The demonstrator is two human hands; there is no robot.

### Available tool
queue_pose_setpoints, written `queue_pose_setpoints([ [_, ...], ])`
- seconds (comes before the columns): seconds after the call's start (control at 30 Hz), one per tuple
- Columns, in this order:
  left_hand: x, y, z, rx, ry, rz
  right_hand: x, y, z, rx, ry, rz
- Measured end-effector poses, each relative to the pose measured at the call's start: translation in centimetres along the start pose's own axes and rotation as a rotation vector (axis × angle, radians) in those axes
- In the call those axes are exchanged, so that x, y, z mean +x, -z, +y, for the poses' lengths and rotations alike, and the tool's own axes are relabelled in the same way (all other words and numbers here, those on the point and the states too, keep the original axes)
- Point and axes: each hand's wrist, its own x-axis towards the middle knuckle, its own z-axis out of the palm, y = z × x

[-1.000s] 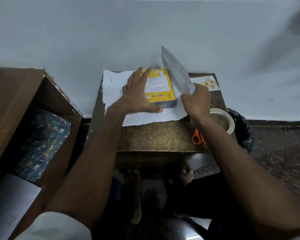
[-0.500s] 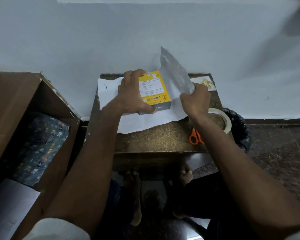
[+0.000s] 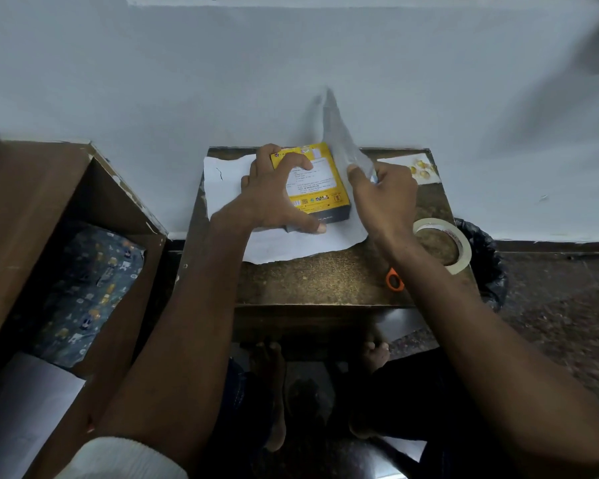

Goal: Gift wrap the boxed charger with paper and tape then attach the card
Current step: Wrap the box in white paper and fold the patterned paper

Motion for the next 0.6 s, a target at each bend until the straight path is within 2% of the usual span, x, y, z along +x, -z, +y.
queue_pose_setpoints([
  [0.17,0.2,-0.4,-0.6,-0.030,-0.003,0.003,-0.3,-0.7,0.2,-0.147,0.192,-0.125],
  [0.4,1.1,-1.1,-0.5,-0.172,0.023,0.138,-2.5,-1.8,-0.2,-0.739,0.492,-0.388],
  [0.5,1.3,-0.6,1.1,-0.371,0.147,0.180,-4.0,-2.4,-0.5,-0.916,0.439,-0.485],
  [0.6,1.8,-1.0,0.7,-0.400,0.177,0.342,-4.9,-2.6,-0.6,-1.009,0.436,-0.498],
])
